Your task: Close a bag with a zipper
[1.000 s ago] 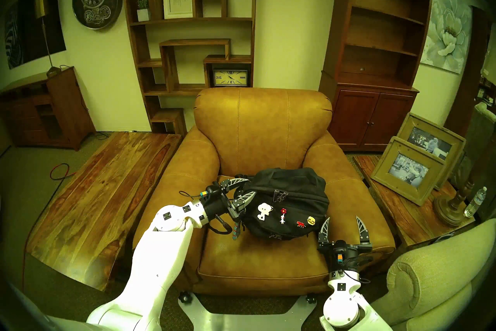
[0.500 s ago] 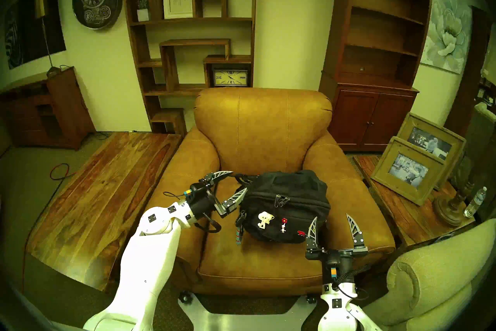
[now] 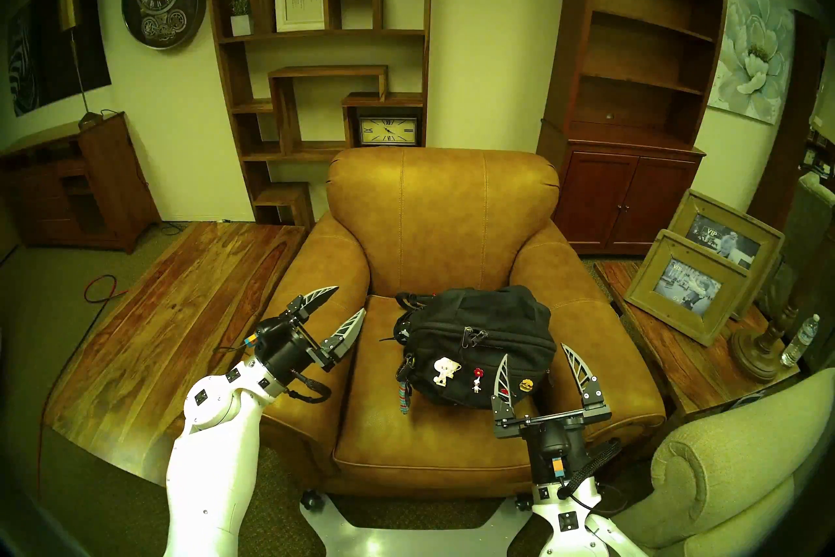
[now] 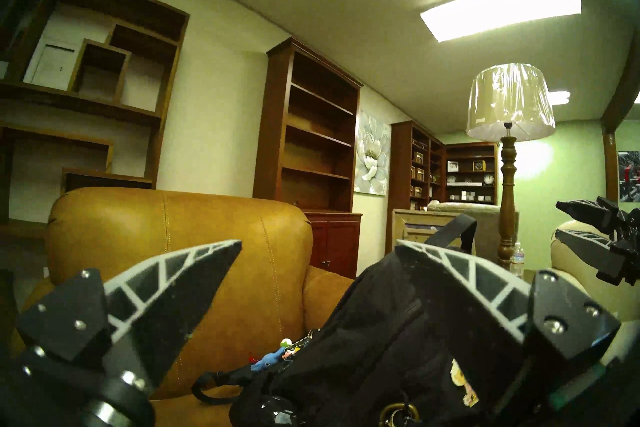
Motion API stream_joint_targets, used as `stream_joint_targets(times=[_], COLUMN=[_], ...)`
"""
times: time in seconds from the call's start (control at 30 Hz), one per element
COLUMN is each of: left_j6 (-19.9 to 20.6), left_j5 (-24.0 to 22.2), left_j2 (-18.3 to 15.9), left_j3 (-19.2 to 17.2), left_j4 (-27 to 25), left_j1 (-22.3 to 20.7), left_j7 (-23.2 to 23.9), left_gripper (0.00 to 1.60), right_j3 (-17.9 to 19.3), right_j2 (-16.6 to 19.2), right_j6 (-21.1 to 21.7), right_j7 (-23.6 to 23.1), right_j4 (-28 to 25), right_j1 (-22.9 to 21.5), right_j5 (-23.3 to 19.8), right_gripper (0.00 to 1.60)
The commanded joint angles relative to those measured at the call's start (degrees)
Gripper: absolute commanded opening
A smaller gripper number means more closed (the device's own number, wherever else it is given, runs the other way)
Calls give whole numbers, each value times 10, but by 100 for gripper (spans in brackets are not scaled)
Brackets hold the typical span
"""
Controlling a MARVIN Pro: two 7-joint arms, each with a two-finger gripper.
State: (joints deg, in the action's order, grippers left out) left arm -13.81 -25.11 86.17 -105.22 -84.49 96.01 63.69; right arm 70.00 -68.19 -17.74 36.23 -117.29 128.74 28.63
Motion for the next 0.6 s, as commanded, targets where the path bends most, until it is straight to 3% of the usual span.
stream_joint_targets(times=[0.0, 0.3, 0.57], left_j6=[7, 1, -4], left_j5=[-41, -76, -86], left_j2=[54, 82, 98], left_j3=[-9, -10, -3], left_j4=[-68, -138, -199], left_j1=[67, 118, 150], left_j7=[-14, -68, -167], left_gripper=[160, 160, 160], right_j3=[7, 28, 41], right_j2=[21, 33, 28], right_j6=[3, 8, 25], right_j7=[-15, -24, -33], right_j4=[-47, -64, -78], right_j1=[22, 62, 65], right_j5=[-9, -41, -68], right_gripper=[160, 160, 160])
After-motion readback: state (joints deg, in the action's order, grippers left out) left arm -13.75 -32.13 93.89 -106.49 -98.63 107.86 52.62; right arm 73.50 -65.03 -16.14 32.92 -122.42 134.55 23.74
